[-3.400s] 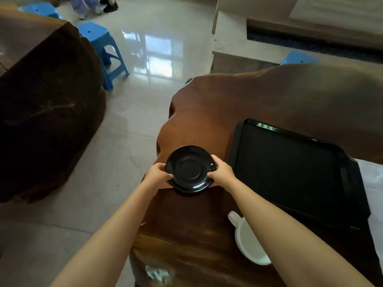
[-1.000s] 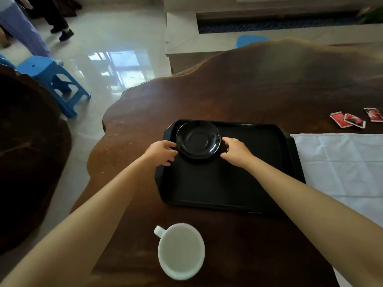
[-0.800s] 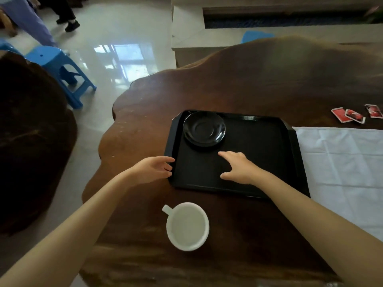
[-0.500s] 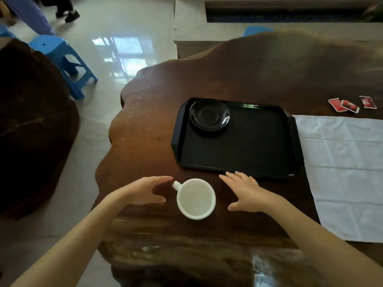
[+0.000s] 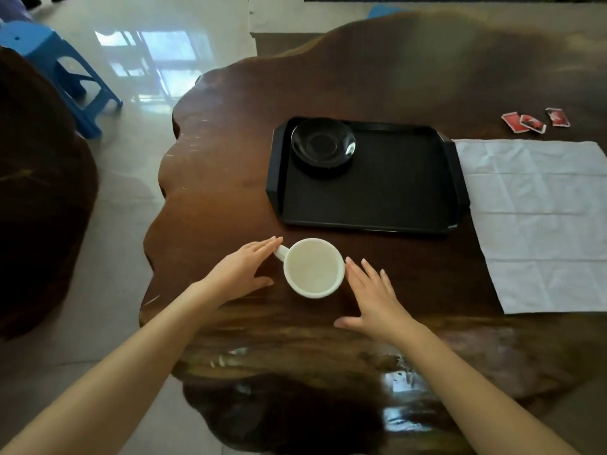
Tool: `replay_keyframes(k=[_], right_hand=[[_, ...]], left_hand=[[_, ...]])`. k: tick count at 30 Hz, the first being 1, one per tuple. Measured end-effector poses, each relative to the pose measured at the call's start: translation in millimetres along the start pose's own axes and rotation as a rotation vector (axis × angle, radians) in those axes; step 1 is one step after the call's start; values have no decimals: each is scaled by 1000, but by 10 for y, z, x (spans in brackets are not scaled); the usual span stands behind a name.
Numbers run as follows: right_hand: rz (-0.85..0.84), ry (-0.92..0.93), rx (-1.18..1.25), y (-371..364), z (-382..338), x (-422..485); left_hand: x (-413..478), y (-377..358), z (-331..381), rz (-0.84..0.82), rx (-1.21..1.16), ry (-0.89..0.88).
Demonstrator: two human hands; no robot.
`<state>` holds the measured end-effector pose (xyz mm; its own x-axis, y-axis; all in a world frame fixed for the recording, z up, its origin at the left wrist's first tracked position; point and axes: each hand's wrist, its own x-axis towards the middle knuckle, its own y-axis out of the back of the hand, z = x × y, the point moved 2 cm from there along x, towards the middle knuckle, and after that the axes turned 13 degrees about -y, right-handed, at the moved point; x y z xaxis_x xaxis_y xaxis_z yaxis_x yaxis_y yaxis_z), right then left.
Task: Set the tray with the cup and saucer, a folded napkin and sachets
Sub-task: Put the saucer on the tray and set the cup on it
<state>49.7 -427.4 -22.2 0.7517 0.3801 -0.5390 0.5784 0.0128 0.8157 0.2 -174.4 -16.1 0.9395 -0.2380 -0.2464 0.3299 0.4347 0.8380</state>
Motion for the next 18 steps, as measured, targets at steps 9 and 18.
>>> replay_keyframes(k=[9, 18], right_hand=[[182, -8, 536, -204, -205, 173], [90, 32, 849, 121, -179, 282]], left_hand=[[158, -107, 56, 430, -309, 43], [261, 178, 146, 540, -396, 56]])
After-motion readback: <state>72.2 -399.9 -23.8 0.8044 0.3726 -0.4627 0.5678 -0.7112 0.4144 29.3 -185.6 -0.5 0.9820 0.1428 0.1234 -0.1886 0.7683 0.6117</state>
